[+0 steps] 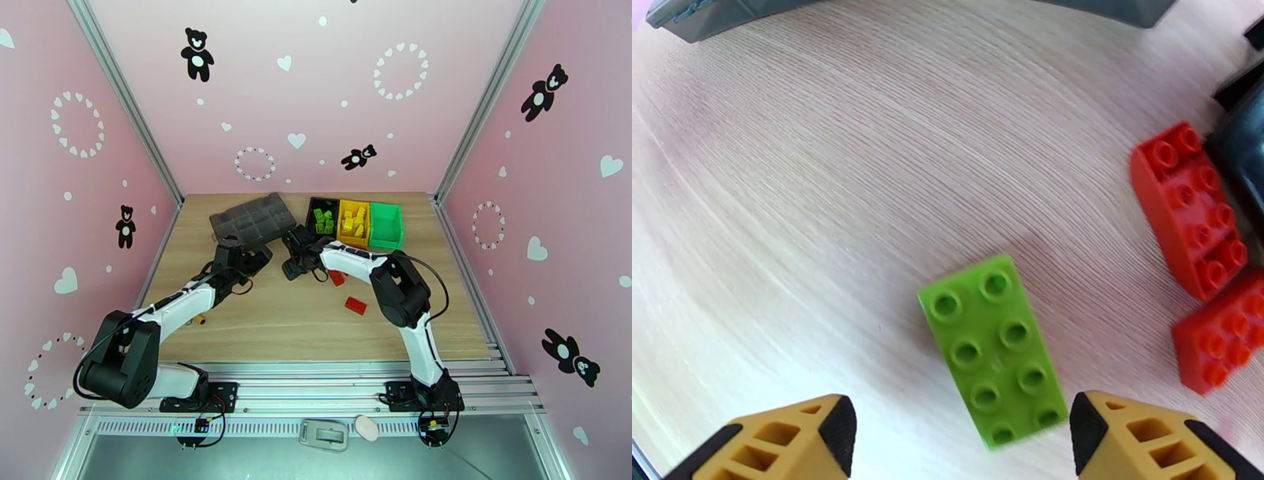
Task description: Sort the legos into containers by color
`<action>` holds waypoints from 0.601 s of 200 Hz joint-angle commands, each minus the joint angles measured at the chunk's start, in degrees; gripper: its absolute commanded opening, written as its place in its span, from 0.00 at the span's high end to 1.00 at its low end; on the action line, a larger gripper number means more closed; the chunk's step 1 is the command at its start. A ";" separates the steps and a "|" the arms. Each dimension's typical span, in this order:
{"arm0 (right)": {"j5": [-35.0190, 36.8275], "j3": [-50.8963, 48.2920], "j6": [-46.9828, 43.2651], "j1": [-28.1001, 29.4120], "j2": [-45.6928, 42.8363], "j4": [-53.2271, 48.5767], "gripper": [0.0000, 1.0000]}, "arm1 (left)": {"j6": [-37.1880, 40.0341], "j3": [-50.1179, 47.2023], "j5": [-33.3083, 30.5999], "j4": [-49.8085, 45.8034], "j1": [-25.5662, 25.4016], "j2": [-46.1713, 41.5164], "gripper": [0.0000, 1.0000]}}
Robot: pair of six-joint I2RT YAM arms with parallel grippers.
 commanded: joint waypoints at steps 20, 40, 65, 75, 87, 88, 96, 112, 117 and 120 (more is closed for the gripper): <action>2.03 -1.17 -2.91 -0.13 -0.62 -2.92 0.23 | 0.78 -1.93 -0.70 -0.73 0.83 -2.97 0.07; 1.71 -0.45 -3.17 -0.21 1.25 -3.02 0.23 | 0.75 -2.55 -0.66 -0.83 1.08 -3.59 0.07; 1.72 0.73 -2.65 -0.87 3.29 -2.78 0.24 | 0.86 -3.11 -0.37 -1.19 1.65 -4.22 0.07; 1.42 1.26 -2.39 -1.20 3.90 -2.65 0.25 | 1.01 -3.29 -0.33 -1.30 1.83 -4.41 0.07; 0.72 2.28 -2.22 -1.66 4.88 -2.81 0.26 | 1.07 -3.46 -0.48 -1.39 1.96 -4.46 0.07; 0.65 2.40 -2.21 -1.69 4.99 -2.83 0.27 | 1.09 -3.47 -0.45 -1.39 1.96 -4.45 0.07; 0.42 3.27 -2.16 -1.96 5.65 -3.06 0.28 | 1.09 -3.52 -0.33 -1.39 2.05 -4.49 0.07; 0.40 4.99 -1.94 -2.28 6.94 -3.70 0.31 | 1.09 -3.47 -0.20 -1.25 2.10 -4.11 0.07; 0.31 5.47 -1.93 -2.41 7.20 -3.81 0.33 | 1.09 -3.47 -0.17 -1.25 2.06 -4.02 0.07; 0.31 5.74 -1.97 -2.39 7.40 -3.89 0.33 | 1.05 -3.45 -0.15 -1.17 2.11 -3.93 0.07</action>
